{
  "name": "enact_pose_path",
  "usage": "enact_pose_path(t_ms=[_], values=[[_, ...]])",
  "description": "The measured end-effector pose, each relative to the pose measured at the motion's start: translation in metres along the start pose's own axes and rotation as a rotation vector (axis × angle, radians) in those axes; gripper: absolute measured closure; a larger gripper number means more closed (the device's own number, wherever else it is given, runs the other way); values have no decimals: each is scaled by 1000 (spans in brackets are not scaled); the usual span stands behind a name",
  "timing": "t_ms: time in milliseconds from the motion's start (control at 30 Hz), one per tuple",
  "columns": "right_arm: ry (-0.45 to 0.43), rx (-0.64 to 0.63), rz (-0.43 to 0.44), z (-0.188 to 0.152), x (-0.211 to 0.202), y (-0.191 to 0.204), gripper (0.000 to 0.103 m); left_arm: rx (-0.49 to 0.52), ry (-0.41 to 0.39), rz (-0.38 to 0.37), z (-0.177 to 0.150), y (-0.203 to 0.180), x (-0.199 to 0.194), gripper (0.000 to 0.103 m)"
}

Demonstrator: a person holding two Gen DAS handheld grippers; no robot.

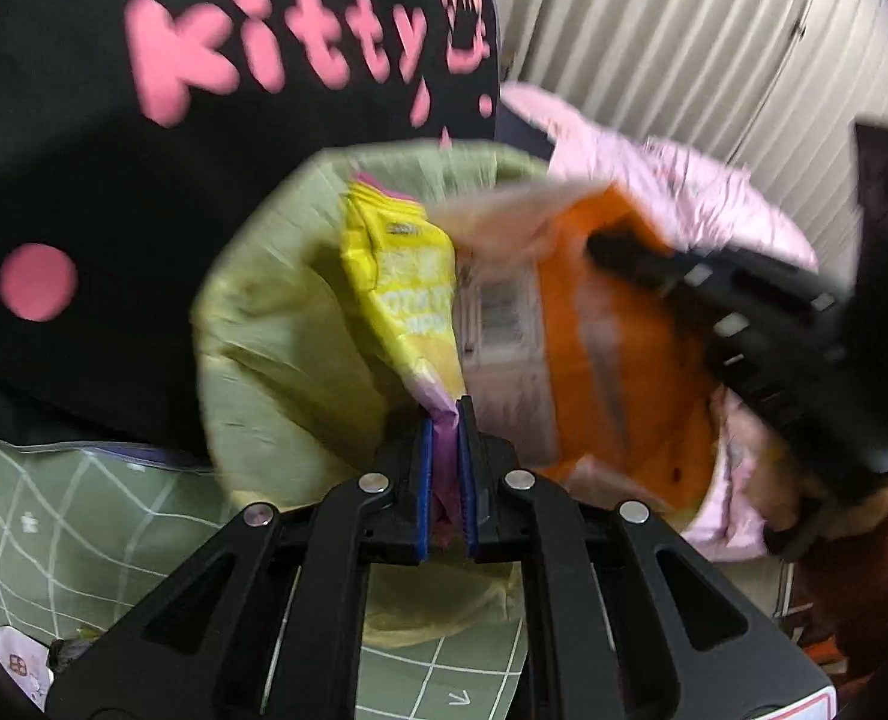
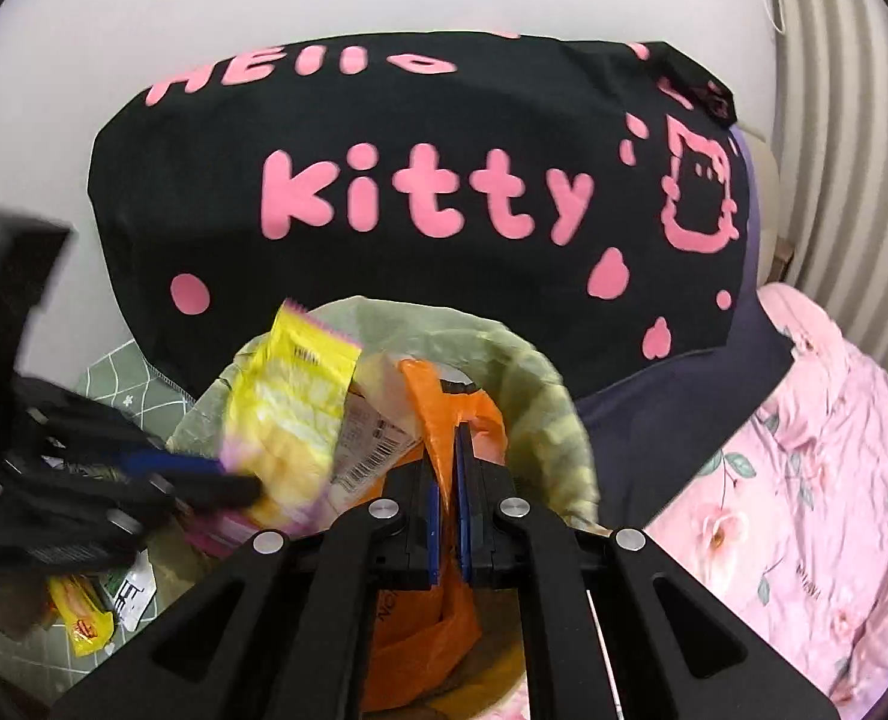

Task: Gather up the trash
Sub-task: 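Carry both bags to the yellow trash bag and lower them inside, then open both grippers to drop the bags and return to the table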

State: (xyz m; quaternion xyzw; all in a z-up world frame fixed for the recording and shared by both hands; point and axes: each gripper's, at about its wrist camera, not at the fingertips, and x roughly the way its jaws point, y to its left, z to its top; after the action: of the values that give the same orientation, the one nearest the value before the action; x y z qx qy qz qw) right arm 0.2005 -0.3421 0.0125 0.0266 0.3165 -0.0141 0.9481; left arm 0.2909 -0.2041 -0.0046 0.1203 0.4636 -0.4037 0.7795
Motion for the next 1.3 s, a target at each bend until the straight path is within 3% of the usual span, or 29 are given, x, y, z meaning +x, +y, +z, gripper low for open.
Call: enact_pose_path(t_ms=[233, 467, 733, 800, 867, 900, 1067, 1300], values=[[21, 6, 0, -10, 8, -2, 97, -29, 46, -16, -8, 1, 15, 96], [42, -10, -8, -16, 17, 8, 97, -60, 26, -22, 1, 11, 13, 96], [40, 28, -37, -13, 12, 5, 96, -143, -40, -138, -11, 30, -12, 95], [44, 34, -40, -13, 11, 5, 92, -147, -56, -158, -13, 30, -21, 89], [37, 29, -45, -12, 6, 6, 67, -155, -83, -162, -17, 32, -34, 80], [26, 30, -35, -12, 3, 7, 65, -165, -102, -156, -21, 36, -42, 77], [-31, 20, -54, -3, -14, 17, 65, -276, -224, -51, -48, 65, -87, 70], [-114, -16, 51, 13, -31, 58, 64, -458, -352, 245, -123, 125, -140, 67]])
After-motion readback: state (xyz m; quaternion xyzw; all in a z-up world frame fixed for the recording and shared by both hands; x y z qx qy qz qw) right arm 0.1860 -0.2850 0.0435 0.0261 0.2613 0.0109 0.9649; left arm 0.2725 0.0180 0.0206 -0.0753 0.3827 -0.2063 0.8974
